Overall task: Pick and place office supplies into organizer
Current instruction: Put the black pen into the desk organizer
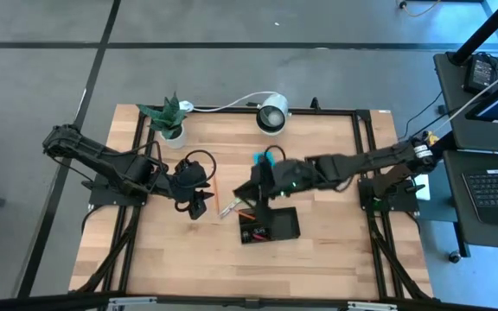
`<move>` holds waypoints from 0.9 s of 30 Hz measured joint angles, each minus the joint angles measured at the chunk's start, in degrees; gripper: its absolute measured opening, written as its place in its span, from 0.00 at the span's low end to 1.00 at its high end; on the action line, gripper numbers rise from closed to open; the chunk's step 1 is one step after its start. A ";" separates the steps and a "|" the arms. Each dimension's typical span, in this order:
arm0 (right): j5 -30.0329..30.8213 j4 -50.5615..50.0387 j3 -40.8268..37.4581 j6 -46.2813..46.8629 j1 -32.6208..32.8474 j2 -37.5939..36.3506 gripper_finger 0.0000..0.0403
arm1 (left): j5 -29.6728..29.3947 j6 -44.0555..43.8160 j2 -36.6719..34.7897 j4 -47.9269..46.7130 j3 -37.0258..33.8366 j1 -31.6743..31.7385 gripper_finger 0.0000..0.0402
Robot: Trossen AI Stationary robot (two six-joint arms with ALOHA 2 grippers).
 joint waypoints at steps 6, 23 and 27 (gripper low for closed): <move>11.94 2.45 0.02 -7.96 6.09 2.80 0.11 | 0.04 0.00 0.00 -0.13 0.00 0.00 0.38; 13.99 11.66 -9.09 -10.30 7.26 7.70 0.11 | 0.79 -0.02 0.00 -0.32 0.00 -0.01 0.38; 13.99 17.08 -12.77 -10.44 7.23 7.47 0.11 | 0.82 -0.02 0.00 -0.50 0.00 0.00 0.38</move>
